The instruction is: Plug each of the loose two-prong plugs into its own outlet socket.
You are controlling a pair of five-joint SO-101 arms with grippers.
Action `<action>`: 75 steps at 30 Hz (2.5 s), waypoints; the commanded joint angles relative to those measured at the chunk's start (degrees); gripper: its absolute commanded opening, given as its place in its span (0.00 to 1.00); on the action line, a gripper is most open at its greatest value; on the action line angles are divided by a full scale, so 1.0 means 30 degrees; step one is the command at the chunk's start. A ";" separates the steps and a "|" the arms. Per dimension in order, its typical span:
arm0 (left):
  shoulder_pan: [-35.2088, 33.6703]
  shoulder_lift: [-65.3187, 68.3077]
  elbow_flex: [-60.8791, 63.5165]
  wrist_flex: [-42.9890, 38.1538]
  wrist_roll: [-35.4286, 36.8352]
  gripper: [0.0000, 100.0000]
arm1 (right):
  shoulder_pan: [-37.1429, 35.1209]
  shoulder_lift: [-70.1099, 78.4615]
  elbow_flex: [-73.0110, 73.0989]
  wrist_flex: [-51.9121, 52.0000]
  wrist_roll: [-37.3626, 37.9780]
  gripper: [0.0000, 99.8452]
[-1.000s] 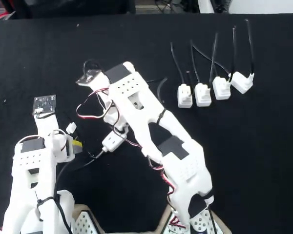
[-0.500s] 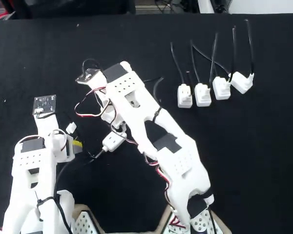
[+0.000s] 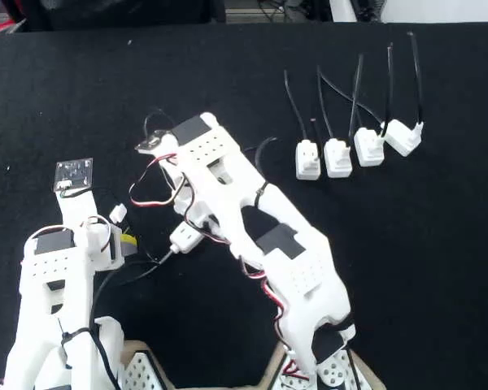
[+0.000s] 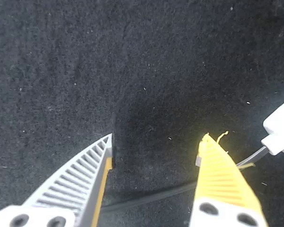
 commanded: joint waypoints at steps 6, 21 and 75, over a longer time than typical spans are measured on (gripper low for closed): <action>-0.0132 -0.0410 -0.0161 -0.0176 0.0205 0.29 | -0.0264 0.1011 -0.2447 0.0527 -0.0615 0.01; -0.0132 -0.0410 -0.0161 -0.0176 0.0176 0.29 | 0.1582 -0.6813 0.8015 -0.6183 0.0410 0.01; 0.4205 -0.0733 -0.3736 -0.4044 0.8176 0.29 | -0.2637 -2.5890 3.2220 -2.8601 -0.3810 0.01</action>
